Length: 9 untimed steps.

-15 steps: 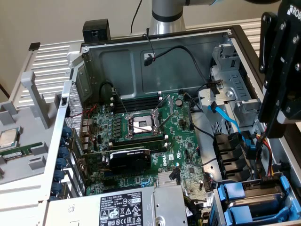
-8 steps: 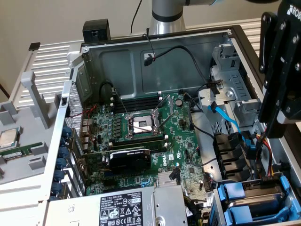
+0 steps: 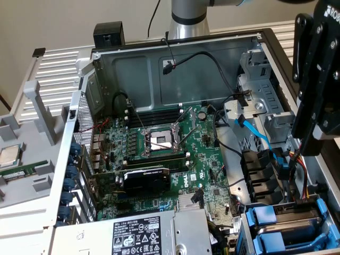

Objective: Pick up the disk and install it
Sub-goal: 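Insert the second disk wire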

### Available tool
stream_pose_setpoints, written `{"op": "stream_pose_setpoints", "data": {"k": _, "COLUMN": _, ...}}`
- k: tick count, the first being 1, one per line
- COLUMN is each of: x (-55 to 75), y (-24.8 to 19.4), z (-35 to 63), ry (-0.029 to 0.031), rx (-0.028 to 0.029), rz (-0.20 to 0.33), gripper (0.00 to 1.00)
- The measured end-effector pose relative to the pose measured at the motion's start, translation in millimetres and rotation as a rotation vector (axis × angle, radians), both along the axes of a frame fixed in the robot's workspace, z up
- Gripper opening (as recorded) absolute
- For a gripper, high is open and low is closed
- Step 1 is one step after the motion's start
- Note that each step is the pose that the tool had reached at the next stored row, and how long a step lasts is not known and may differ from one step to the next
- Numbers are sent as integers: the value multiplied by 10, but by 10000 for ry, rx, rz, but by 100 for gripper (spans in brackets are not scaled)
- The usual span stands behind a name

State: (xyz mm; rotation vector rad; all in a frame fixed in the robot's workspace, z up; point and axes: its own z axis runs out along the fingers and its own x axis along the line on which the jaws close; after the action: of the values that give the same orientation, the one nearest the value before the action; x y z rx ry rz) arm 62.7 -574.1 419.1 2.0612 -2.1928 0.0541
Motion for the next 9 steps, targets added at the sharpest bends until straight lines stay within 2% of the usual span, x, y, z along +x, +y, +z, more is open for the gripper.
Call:
{"op": "stream_pose_setpoints", "data": {"k": 3, "x": -3, "y": 18, "z": -11, "ry": 0, "rx": -302, "rz": -2, "gripper": 31}}
{"op": "stream_pose_setpoints", "data": {"k": 4, "x": -4, "y": 26, "z": -17, "ry": 0, "rx": -387, "rz": -2, "gripper": 31}}
{"op": "stream_pose_setpoints", "data": {"k": 5, "x": -5, "y": 35, "z": -27, "ry": 1, "rx": -433, "rz": -1, "gripper": 31}}
{"op": "stream_pose_setpoints", "data": {"k": 6, "x": -8, "y": 47, "z": -43, "ry": 1, "rx": -445, "rz": -2, "gripper": 31}}
{"op": "stream_pose_setpoints", "data": {"k": 9, "x": -15, "y": 68, "z": -98, "ry": 1, "rx": -444, "rz": -51, "gripper": 31}}
